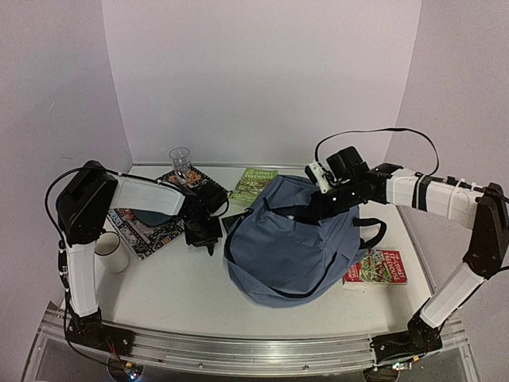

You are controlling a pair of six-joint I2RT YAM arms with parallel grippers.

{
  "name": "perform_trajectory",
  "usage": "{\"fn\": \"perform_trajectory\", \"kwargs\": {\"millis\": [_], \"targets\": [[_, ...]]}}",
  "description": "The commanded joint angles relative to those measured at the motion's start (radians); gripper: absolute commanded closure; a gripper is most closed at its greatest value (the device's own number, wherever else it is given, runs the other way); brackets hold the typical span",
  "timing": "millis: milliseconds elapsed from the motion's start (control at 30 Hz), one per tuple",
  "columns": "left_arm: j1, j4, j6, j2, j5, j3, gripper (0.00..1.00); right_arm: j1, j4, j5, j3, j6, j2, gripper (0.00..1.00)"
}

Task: Pack the student bag
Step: Pick up the seal at the center of the board, then place the seal in the lower front pocket of the bag.

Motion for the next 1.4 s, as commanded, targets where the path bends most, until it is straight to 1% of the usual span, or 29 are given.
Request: {"fn": "perform_trajectory", "kwargs": {"millis": [0,100,167,300,433,600,733,800,933,1067,1367], "targets": [[-0.006,0.006,-0.033,-0.12,0.059,0.007,0.84,0.007,0.013,-0.044,0.003,-0.001,-0.005,1.0],[-0.013,0.022,-0.04,-0.165,0.087,0.036,0.84,0.009,0.018,-0.059,0.002,0.004,-0.001,1.0],[-0.023,0.04,-0.043,-0.167,0.126,0.081,0.84,0.009,0.022,-0.067,0.003,0.007,0.003,1.0],[-0.07,0.106,-0.069,-0.148,0.22,0.148,0.84,0.009,0.032,-0.086,0.008,0.013,0.006,1.0],[-0.124,0.169,-0.093,-0.116,0.254,0.207,0.84,0.009,0.044,-0.095,0.007,0.023,0.004,1.0],[-0.154,0.234,-0.129,-0.068,0.317,0.266,0.84,0.009,0.055,-0.118,0.009,0.044,0.005,1.0],[-0.17,0.302,-0.169,-0.079,0.307,0.242,0.85,0.011,0.067,-0.135,0.007,0.069,0.001,1.0],[-0.173,0.363,-0.213,-0.071,0.331,0.215,0.85,0.012,0.079,-0.148,0.003,0.085,-0.001,1.0],[-0.185,0.472,-0.285,-0.023,0.374,0.193,0.85,0.016,0.102,-0.168,-0.005,0.12,-0.001,1.0],[-0.192,0.534,-0.344,0.028,0.392,0.195,0.85,0.018,0.121,-0.183,-0.01,0.144,-0.005,1.0],[-0.19,0.655,-0.48,0.067,0.292,0.162,0.85,0.03,0.158,-0.215,-0.033,0.177,-0.019,1.0]]}}
